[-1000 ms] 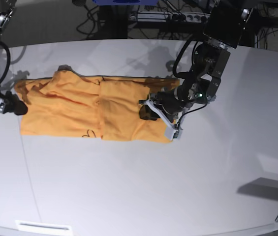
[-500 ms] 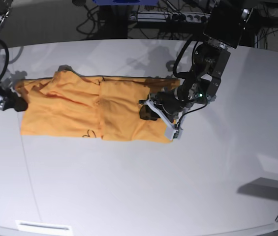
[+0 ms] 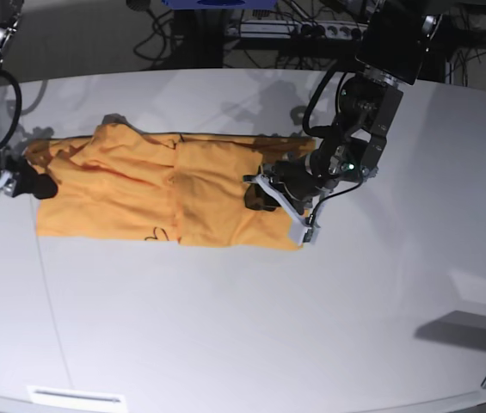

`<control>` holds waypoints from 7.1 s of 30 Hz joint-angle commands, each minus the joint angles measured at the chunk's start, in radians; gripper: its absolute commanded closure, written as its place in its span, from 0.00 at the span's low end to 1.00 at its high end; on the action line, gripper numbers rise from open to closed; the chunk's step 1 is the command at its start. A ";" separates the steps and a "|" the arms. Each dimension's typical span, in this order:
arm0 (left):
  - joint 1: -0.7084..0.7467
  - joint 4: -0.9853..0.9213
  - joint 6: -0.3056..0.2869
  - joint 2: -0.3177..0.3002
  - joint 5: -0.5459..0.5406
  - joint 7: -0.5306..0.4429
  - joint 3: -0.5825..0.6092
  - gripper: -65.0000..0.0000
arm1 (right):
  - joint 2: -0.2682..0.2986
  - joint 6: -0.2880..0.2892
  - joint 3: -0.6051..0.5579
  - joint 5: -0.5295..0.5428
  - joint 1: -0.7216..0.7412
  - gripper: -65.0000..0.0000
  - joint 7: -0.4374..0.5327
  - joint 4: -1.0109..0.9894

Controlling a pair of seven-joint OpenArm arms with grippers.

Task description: Fold the T-shirt properly

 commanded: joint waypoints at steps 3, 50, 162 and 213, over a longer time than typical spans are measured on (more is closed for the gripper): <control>0.017 -0.024 0.093 -0.028 0.107 0.103 -0.003 0.73 | 0.002 -0.001 -0.025 -0.035 0.006 0.47 -0.027 0.008; 0.000 -0.024 0.093 -0.002 0.102 0.106 0.006 0.73 | -0.001 -0.053 -0.093 -0.040 0.003 0.99 0.015 0.068; -0.201 0.154 0.093 -0.039 0.059 0.393 0.207 0.73 | -0.432 -1.360 -1.202 -1.817 -0.137 1.00 0.111 0.958; -0.080 0.252 0.092 -0.200 0.067 0.473 -0.210 0.72 | -0.555 -1.398 -1.489 -1.820 -0.086 0.96 0.070 0.723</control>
